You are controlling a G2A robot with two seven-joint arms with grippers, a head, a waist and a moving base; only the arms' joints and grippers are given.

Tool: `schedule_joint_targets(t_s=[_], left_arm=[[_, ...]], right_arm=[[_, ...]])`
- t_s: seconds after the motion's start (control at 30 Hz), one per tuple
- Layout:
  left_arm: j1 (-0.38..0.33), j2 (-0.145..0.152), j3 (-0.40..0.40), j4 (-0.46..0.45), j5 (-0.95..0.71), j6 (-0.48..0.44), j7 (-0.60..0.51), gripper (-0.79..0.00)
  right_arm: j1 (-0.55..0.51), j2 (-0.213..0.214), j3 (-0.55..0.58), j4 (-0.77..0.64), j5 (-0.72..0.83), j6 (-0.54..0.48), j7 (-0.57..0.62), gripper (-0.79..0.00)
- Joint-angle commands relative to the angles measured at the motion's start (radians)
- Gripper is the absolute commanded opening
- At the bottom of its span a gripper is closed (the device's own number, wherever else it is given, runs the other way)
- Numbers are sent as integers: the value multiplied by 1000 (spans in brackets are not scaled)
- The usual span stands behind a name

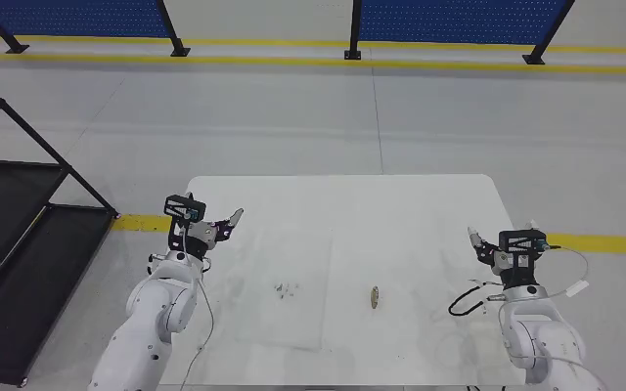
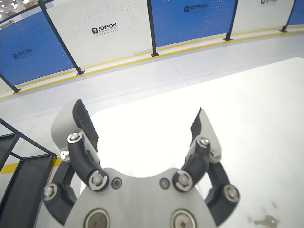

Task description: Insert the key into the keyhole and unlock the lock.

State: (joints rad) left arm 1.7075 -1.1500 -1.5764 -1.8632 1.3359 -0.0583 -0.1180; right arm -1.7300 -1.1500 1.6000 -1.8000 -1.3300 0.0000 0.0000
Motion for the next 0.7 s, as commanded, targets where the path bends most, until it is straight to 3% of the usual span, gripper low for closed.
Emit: schedule_joint_targets(t_s=[0.0, 0.2, 0.67], left_arm=[[-17, 0, 8, -20, -11, -23, -58, 0], [-55, -5, 70, -122, -9, -2, -296, 0], [-175, -46, 341, -255, 80, 311, -827, 0]], right_arm=[[0, 0, 0, 0, 0, 0, 0, 0], [0, 0, 0, 0, 0, 0, 0, 0], [0, 0, 0, 0, 0, 0, 0, 0]])
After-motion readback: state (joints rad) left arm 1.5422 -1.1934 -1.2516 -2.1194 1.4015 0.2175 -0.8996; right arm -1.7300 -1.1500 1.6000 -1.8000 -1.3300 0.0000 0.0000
